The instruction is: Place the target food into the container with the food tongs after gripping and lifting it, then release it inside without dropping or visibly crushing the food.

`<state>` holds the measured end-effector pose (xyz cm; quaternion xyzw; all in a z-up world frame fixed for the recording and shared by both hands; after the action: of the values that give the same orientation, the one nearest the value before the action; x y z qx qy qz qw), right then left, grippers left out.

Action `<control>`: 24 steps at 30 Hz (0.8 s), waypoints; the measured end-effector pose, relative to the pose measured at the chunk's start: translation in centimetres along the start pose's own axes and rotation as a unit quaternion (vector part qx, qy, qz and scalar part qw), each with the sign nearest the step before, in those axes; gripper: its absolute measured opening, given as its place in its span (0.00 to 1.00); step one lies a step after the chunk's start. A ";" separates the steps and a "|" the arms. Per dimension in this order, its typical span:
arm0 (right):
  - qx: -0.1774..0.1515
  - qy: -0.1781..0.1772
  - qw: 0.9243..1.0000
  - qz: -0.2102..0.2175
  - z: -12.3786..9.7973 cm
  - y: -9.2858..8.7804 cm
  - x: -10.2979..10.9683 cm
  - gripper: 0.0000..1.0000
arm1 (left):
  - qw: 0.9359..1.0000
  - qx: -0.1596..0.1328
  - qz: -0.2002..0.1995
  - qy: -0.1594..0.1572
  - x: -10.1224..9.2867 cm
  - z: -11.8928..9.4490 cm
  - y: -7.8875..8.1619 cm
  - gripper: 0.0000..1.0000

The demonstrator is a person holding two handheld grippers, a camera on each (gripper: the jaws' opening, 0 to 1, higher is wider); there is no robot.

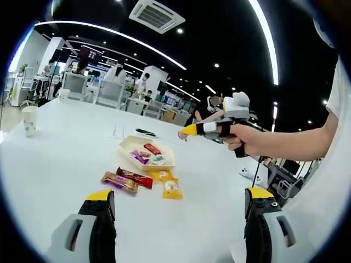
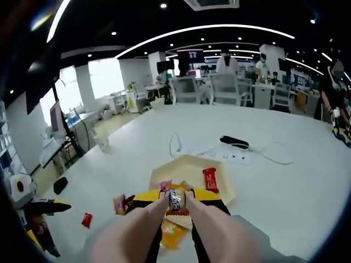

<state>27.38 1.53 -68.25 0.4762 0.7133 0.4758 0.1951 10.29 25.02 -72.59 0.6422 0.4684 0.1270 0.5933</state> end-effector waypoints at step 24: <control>-0.016 -0.022 1.000 0.012 1.6 0.8 -1.3 0.19 | 1.000 0.016 -0.004 -0.001 -0.2 0.1 -0.3 0.99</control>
<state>29.60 1.29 -68.52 0.4918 0.6954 0.4790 0.2121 10.10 24.79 -72.85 0.6499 0.4719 0.1168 0.5842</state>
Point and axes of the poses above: the point that each gripper's makers call its tool centre point, and the gripper's own axes: z roughly forward along the fingers, x roughly to its left, y roughly out of its top, the point moved 7 cm from there along -z, roughly backward along the fingers, and after that the axes turned 5 degrees about y, right-handed, at the moved point
